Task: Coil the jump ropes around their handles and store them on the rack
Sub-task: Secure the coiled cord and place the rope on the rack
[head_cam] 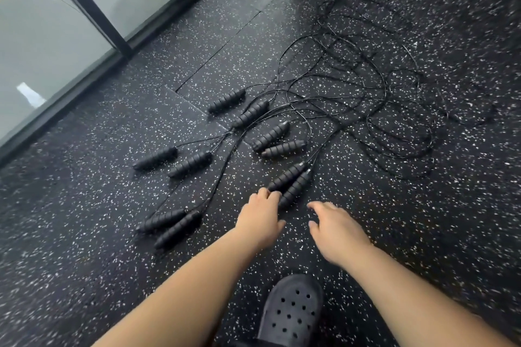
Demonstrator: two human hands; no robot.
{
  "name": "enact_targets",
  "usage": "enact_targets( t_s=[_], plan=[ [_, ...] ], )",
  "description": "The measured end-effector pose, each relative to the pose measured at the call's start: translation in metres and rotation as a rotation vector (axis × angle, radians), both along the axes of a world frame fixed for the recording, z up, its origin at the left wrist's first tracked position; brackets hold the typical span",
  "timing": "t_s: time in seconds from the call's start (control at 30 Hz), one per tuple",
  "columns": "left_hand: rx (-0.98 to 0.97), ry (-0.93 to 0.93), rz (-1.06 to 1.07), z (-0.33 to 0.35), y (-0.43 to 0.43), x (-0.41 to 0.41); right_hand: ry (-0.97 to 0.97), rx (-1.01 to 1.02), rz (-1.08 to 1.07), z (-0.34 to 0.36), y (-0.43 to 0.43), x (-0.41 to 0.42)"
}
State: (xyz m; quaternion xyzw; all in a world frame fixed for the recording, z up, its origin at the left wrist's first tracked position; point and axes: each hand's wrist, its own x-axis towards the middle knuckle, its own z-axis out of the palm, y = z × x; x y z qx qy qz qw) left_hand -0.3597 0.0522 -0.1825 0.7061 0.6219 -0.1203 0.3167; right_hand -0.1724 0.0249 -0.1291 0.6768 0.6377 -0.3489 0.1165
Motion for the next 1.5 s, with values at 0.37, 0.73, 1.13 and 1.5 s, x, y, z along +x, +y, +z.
enact_targets(
  t_s=[0.37, 0.73, 1.13, 1.5],
  plan=[
    [0.111, 0.225, -0.117, -0.05, 0.063, 0.046, -0.008, -0.027, -0.024, -0.036, 0.027, 0.016],
    [-0.027, 0.16, 0.03, -0.065, 0.063, 0.077, 0.063, -0.051, -0.129, -0.046, 0.017, 0.047],
    [-0.135, -0.224, 0.036, 0.1, 0.02, 0.119, 0.583, 0.019, -0.914, 0.041, 0.007, 0.07],
    [0.08, -0.307, -0.371, 0.305, -0.03, 0.165, 1.277, 0.398, -1.321, 0.21, -0.05, 0.112]
  ],
)
